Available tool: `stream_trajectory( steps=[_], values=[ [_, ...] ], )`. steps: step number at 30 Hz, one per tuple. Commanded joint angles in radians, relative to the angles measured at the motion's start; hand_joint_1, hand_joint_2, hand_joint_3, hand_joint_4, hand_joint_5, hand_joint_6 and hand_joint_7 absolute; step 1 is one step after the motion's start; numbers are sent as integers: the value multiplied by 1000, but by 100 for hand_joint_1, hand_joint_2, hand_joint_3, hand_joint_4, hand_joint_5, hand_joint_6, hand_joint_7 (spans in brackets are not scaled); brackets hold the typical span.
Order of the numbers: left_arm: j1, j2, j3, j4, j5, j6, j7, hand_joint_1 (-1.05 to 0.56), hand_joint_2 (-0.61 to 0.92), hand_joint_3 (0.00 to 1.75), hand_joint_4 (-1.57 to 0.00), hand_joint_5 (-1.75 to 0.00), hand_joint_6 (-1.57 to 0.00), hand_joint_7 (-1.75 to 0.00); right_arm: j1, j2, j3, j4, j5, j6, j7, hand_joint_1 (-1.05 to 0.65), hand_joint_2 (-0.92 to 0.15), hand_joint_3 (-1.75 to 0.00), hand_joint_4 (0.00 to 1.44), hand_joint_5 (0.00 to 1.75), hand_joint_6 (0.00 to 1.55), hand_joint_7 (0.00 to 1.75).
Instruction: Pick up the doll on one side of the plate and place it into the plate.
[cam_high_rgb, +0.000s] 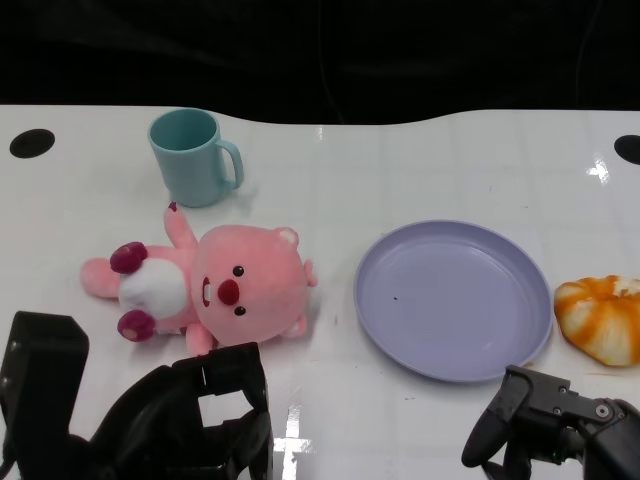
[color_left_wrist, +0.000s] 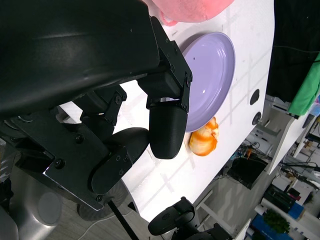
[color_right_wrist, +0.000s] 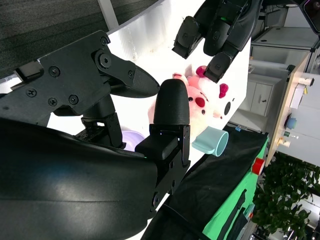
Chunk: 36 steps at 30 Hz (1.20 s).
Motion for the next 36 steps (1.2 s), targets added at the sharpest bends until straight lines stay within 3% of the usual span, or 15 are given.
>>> stream_trajectory(
  steps=[1,26,33,36],
  values=[
    [8,17,2,-5,1,-9,-10,-20,41,133,-86,-175,-72,-167,-3,-15,-8,-12,3,3,4,-23,-64,-89,65,169,58,141],
    [3,8,8,0,-6,-3,-2,-20,41,131,-86,-175,-71,-168,-8,-13,-9,-7,9,3,7,-20,-63,-93,64,168,57,138],
    [-7,-9,33,-9,-7,-9,21,-15,43,129,-78,-161,-75,-136,-14,-12,-3,-5,1,6,4,-19,-62,-93,63,168,57,138],
    [-11,-5,32,-32,21,-34,35,-20,40,132,-70,-153,-74,-118,-16,-12,-1,-3,-1,7,5,-19,-62,-93,63,168,56,138]
  ],
)
